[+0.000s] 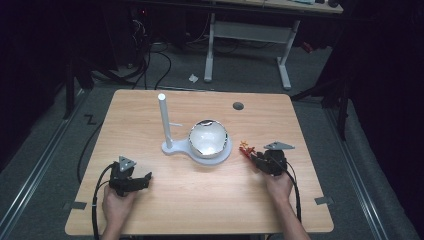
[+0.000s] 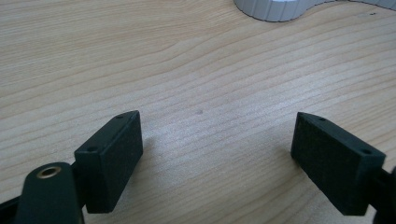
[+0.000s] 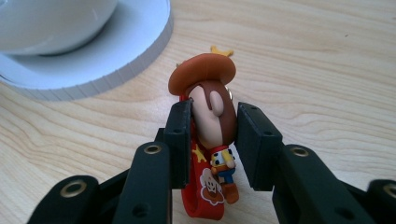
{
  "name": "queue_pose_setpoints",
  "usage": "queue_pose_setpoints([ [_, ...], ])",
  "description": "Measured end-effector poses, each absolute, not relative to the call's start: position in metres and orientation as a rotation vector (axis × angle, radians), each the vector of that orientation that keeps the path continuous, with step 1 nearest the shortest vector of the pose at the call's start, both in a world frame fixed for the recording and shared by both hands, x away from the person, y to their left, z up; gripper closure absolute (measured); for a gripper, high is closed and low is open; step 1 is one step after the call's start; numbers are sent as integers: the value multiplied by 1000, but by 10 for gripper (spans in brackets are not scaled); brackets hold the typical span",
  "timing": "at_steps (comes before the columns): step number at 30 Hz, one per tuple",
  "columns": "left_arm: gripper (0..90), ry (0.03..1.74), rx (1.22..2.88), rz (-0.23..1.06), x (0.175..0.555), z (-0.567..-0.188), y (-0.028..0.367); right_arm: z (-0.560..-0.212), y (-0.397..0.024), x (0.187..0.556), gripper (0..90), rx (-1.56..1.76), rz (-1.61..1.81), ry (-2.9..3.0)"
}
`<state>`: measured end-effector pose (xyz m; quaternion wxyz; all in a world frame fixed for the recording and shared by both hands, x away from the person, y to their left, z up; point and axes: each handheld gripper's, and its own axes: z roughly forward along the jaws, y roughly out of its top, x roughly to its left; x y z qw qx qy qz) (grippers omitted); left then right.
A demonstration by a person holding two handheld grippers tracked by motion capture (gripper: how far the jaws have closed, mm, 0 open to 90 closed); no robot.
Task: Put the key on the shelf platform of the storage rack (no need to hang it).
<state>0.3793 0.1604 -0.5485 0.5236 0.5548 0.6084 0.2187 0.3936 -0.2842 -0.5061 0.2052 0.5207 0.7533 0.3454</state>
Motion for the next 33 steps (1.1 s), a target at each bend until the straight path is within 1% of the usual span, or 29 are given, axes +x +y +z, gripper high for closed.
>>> queue_pose_setpoints([
  [18, 171, 1457, 1329, 523, 379, -548, 160, -475, -306, 370, 685, 1428, 1053, 2039],
  [30, 171, 1457, 1327, 523, 379, -548, 160, -432, -316, 352, 686, 1368, 1152, 1996],
  [33, 171, 1457, 1327, 523, 379, -548, 160, -427, -316, 350, 686, 1355, 1155, 2003],
])
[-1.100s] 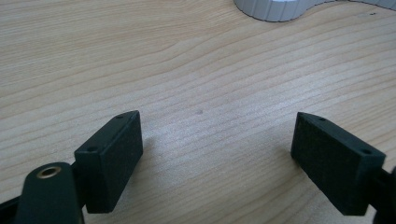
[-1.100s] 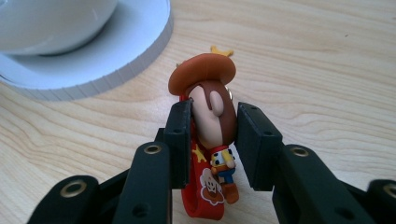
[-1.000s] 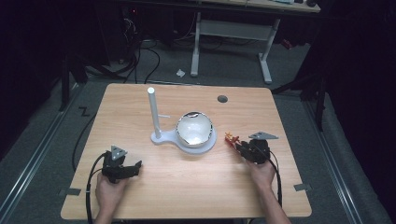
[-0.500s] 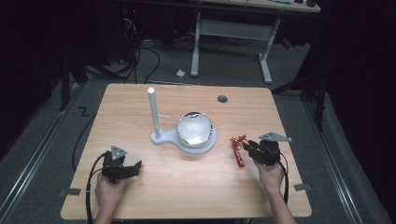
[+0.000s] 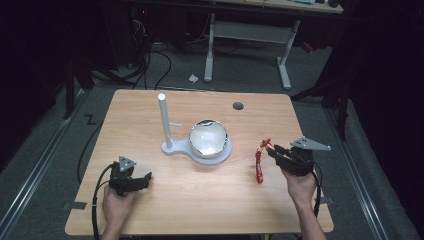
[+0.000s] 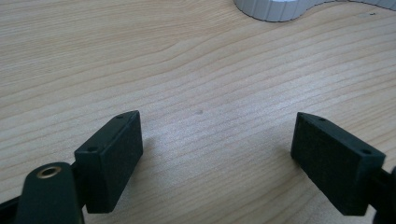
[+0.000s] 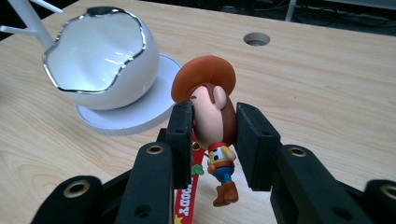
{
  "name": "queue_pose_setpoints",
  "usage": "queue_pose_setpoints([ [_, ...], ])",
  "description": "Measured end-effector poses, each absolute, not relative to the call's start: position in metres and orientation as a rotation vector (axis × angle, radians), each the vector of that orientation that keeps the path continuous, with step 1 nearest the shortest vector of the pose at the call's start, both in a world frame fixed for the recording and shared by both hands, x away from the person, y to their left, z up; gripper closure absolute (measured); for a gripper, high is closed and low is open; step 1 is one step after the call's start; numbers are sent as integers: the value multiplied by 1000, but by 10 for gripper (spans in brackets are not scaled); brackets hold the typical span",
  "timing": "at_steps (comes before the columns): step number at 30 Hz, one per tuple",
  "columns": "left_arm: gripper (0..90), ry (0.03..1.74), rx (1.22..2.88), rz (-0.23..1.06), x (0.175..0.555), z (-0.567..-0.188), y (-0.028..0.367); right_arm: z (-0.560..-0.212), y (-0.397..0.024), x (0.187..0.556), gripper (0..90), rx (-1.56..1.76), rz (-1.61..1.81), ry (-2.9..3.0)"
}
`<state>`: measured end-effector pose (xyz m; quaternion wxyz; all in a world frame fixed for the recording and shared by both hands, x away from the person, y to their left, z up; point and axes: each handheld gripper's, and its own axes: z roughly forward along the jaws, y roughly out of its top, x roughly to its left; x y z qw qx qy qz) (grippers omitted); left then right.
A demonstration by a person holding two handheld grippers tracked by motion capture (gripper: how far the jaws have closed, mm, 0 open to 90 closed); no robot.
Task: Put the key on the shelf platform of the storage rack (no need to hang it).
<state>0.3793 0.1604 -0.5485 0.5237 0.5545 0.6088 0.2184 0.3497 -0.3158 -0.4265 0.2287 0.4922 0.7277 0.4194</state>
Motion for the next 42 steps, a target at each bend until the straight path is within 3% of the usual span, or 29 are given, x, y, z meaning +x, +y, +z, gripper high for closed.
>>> queue_pose_setpoints([
  [42, 171, 1456, 1328, 522, 379, -548, 160, -349, -269, 351, 687, 1115, 1367, 2091],
])
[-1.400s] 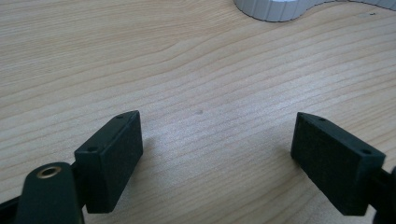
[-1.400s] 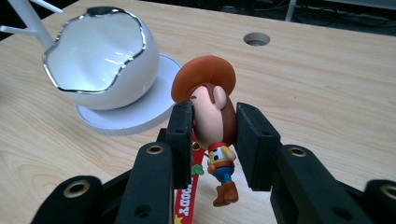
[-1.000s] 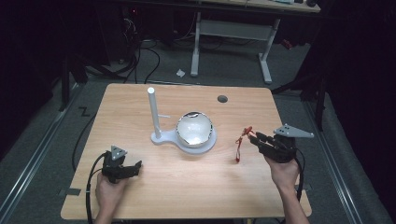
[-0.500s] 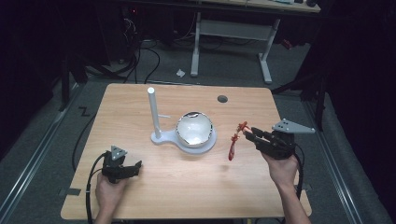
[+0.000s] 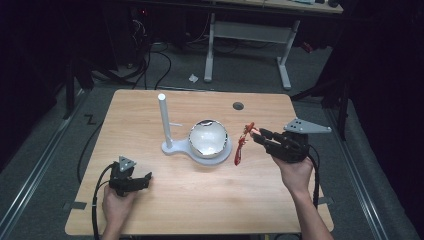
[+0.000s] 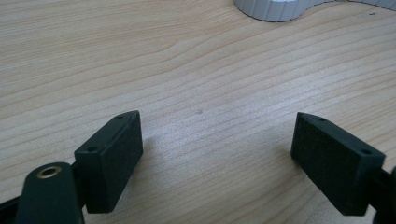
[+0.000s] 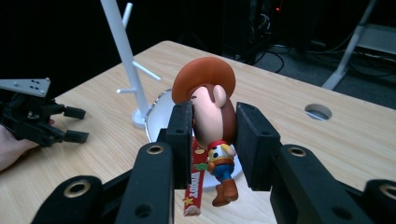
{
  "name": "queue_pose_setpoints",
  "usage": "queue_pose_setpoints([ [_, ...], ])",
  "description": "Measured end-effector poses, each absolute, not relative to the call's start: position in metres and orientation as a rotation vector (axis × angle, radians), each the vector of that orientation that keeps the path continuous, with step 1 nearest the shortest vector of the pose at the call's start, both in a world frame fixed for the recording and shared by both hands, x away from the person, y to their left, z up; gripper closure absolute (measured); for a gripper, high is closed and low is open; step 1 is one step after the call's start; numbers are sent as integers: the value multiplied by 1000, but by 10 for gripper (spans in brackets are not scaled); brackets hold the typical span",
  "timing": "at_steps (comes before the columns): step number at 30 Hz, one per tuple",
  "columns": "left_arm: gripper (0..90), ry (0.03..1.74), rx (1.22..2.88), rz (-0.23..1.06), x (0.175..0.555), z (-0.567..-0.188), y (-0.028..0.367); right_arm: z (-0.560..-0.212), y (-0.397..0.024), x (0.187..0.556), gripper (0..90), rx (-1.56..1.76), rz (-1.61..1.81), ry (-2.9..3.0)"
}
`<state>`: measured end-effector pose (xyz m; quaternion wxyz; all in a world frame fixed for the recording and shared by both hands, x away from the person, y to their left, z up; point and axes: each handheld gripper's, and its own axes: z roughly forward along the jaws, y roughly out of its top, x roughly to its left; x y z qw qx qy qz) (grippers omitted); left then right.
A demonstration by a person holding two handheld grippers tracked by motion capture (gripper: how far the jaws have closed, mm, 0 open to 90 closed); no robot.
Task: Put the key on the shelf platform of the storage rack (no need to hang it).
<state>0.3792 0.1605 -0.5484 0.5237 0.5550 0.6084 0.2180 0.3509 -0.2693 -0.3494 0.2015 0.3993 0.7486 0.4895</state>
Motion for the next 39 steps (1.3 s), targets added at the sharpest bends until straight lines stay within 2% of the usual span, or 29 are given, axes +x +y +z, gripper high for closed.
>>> queue_pose_setpoints([
  [20, 172, 1456, 1329, 522, 379, -548, 160, -328, -243, 371, 687, 1066, 1432, 2108],
  [39, 171, 1454, 1328, 520, 379, -548, 160, -333, -221, 400, 688, 1084, 1434, 2122],
])
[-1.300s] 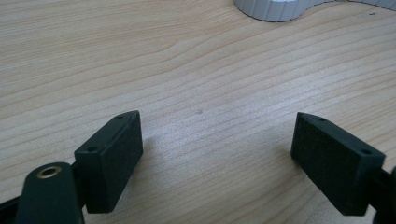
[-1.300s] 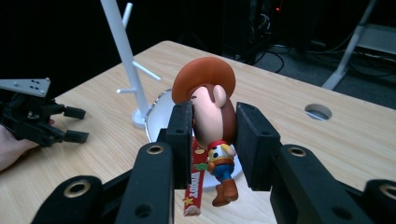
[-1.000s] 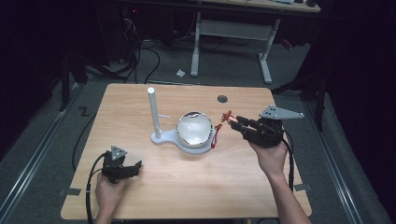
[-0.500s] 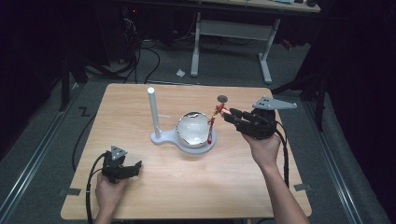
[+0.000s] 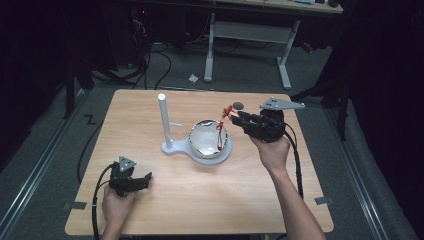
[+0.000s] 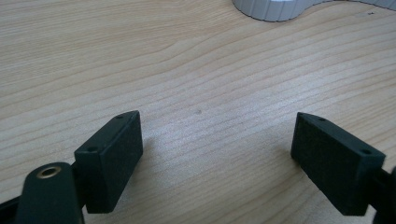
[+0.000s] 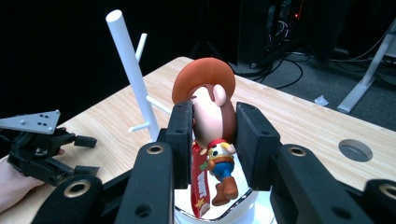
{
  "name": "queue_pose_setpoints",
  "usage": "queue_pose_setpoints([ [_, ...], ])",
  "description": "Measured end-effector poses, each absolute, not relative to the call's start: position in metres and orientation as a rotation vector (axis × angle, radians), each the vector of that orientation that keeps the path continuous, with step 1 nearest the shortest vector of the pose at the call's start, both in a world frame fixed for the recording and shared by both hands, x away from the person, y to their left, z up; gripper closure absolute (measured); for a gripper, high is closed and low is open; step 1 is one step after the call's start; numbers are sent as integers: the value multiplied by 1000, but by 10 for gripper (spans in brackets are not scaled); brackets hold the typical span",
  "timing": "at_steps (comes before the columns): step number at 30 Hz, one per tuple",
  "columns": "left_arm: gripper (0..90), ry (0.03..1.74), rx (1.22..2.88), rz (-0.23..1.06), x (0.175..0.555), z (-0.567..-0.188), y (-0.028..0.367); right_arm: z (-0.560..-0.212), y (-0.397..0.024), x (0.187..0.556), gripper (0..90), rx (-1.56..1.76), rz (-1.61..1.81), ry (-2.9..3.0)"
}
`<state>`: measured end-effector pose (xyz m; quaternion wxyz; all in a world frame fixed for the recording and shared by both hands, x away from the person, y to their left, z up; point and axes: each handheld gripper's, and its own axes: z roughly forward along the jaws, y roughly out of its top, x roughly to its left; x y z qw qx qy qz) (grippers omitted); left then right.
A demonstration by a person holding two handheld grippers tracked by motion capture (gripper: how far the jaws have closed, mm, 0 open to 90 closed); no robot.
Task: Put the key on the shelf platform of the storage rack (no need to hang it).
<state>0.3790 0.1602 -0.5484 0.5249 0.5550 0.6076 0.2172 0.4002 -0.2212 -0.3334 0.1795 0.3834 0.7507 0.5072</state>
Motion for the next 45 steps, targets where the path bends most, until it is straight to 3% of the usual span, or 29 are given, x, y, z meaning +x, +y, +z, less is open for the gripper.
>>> queue_pose_setpoints([
  [45, 172, 1452, 1331, 519, 379, -548, 160, -393, -178, 429, 687, 1169, 1321, 2297],
])
